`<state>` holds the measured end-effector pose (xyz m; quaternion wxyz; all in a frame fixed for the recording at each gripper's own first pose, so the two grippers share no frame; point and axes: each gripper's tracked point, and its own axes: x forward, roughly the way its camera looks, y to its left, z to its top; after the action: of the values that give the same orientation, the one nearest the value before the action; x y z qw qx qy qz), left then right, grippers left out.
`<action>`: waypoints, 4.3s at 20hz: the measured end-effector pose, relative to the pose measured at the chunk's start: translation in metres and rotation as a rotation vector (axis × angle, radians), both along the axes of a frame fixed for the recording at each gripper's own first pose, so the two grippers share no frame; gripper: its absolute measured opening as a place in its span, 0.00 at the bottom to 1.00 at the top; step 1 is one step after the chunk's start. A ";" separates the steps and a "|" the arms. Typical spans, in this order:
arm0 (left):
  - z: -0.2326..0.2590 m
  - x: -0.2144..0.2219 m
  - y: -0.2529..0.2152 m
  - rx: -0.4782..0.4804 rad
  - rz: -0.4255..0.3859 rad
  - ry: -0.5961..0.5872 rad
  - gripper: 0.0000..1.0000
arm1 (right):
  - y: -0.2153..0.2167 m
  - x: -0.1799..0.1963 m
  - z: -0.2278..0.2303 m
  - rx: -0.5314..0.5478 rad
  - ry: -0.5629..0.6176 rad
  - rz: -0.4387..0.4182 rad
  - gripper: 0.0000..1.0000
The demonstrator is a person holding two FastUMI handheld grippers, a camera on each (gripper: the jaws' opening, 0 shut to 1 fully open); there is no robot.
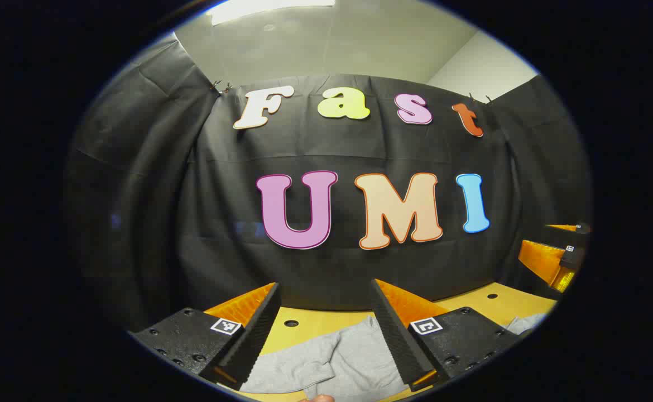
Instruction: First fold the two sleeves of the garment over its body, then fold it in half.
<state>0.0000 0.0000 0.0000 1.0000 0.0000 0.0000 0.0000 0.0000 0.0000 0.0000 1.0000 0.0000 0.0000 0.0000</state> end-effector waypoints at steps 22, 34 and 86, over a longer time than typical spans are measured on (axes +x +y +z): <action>-0.008 0.014 -0.006 0.001 -0.009 0.020 0.94 | -0.013 0.020 -0.005 -0.022 0.011 -0.014 1.00; -0.013 0.021 -0.034 -0.006 -0.041 0.036 0.94 | -0.222 0.032 -0.013 -0.154 0.025 -0.369 0.99; -0.044 0.019 -0.114 0.030 0.003 0.127 0.92 | -0.300 -0.016 -0.315 0.583 0.805 -0.290 0.05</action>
<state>0.0192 -0.1137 -0.0437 0.9979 0.0150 0.0635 0.0013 -0.0161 -0.2998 -0.3153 0.8691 0.2787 0.3846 -0.1386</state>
